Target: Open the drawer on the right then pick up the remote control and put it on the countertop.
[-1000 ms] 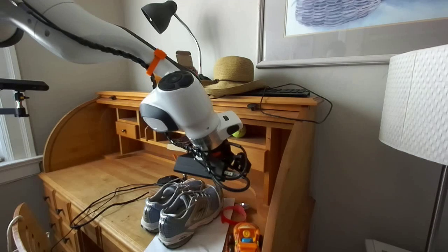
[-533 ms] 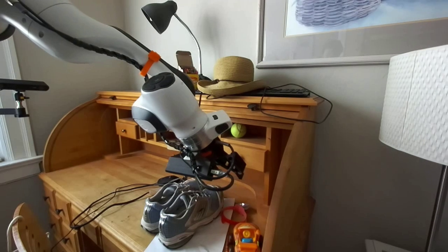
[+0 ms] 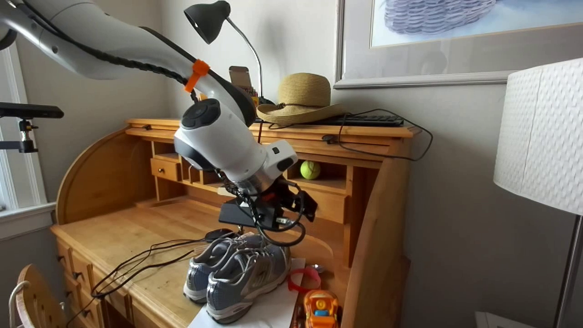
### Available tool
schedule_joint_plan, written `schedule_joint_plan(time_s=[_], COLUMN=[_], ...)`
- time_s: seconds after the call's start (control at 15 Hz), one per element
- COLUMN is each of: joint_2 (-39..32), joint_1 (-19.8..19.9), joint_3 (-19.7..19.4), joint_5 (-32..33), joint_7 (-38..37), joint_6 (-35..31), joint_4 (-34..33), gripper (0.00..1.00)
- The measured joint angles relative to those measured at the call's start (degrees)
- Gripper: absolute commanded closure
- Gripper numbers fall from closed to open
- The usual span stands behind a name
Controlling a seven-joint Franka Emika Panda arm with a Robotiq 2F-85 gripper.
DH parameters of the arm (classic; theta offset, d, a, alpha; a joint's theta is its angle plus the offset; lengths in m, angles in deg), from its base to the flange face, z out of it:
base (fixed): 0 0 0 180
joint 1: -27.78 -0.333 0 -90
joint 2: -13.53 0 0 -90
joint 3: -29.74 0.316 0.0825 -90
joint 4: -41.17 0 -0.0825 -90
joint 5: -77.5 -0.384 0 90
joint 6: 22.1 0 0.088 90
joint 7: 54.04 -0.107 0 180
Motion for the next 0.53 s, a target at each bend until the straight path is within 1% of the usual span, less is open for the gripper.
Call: schedule_joint_plan(time_s=[0.27, 0.53], joint_2=[-0.4, -2.0], joint_1=[1.1, 1.3], joint_3=[2.5, 3.0], joint_5=[-12.8, -22.8], joint_7=[12.8, 23.1], joint_6=[0.1, 1.3], joint_4=[-0.5, -1.0], gripper=[0.0, 0.0])
